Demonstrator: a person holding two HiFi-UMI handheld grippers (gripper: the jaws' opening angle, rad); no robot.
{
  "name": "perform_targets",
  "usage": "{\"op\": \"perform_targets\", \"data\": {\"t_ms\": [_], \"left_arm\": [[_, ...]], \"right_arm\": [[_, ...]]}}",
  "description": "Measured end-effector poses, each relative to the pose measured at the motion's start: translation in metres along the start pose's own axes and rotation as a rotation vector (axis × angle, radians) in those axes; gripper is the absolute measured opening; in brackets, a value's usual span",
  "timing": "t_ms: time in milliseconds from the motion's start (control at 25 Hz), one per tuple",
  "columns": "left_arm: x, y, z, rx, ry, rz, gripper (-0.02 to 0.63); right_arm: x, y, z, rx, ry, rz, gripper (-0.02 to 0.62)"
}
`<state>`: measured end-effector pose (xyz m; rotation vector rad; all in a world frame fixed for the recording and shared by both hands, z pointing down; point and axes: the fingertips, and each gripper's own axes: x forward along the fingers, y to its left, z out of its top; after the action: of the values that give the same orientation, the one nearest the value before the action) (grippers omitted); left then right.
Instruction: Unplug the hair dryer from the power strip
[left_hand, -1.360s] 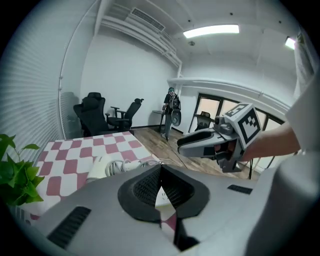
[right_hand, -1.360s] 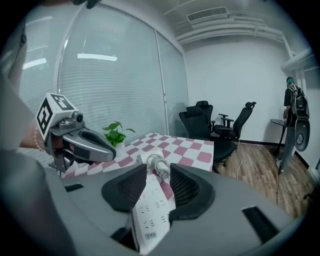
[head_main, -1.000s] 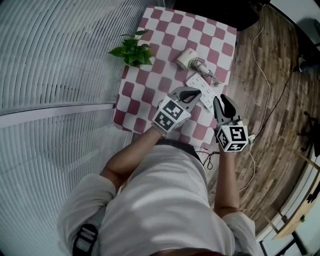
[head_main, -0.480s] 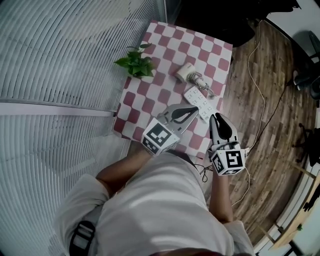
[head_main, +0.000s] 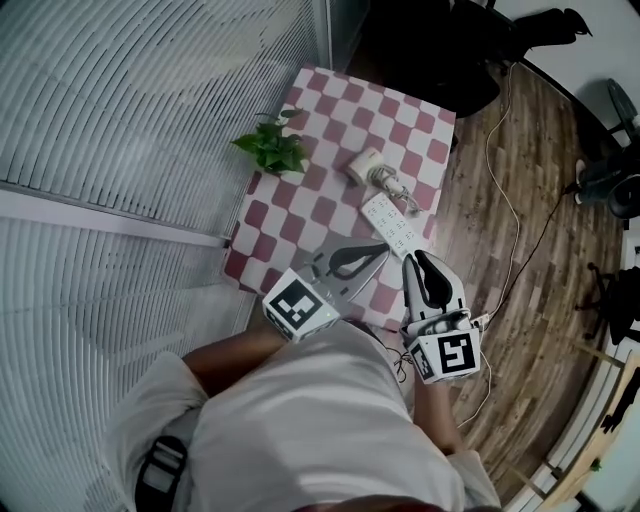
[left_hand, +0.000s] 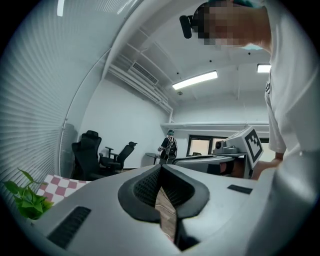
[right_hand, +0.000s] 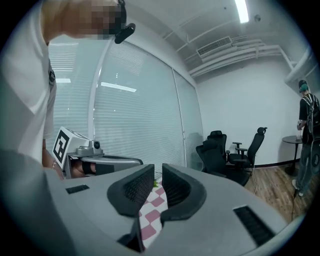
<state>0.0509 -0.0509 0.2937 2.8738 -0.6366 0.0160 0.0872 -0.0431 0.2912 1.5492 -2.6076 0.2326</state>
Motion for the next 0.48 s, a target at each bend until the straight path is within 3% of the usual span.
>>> {"op": "perform_targets", "data": {"t_ms": [480], "left_arm": [[-0.016,-0.019,0.047,0.013,-0.096,-0.022,0.029]], "right_arm": [[-0.017,0.027,0.05,-0.09,-0.059,0.003,0.047]]}}
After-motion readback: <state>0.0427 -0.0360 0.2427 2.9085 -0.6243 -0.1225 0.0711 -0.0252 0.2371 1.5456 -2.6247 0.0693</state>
